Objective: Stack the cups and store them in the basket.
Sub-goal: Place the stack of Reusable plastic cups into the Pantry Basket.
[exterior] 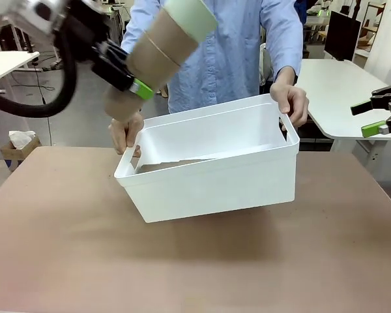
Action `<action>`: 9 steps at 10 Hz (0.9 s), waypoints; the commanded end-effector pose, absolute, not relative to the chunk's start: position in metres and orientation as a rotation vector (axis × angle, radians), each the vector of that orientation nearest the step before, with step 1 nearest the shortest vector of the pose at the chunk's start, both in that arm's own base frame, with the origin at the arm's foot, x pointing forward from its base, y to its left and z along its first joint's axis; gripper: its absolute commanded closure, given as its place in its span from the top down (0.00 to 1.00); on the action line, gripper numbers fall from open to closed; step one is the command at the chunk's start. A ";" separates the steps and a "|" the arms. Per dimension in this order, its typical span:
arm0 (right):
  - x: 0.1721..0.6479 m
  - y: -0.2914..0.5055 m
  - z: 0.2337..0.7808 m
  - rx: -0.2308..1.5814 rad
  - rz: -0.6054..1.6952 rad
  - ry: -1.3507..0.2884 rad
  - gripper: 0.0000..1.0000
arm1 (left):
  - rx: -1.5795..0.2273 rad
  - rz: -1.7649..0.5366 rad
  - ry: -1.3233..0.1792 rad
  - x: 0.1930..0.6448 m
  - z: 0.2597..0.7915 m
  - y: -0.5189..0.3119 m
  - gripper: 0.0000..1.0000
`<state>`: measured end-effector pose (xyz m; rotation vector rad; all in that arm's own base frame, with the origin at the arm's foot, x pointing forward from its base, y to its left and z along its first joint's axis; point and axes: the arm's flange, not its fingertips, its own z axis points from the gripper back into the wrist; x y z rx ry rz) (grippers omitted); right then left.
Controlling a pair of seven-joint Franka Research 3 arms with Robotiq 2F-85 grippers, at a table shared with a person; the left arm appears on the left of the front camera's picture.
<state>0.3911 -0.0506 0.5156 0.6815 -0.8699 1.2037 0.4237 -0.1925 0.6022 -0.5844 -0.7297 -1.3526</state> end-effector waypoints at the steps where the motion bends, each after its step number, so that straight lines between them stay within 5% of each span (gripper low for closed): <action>1: 0.392 -0.049 0.518 0.681 1.182 -0.883 1.00 | -0.557 -1.339 -0.690 0.444 0.605 -0.222 0.85; 9: 0.392 -0.049 0.518 0.681 1.182 -0.883 1.00 | -0.454 -1.414 -0.520 0.467 0.528 -0.302 0.85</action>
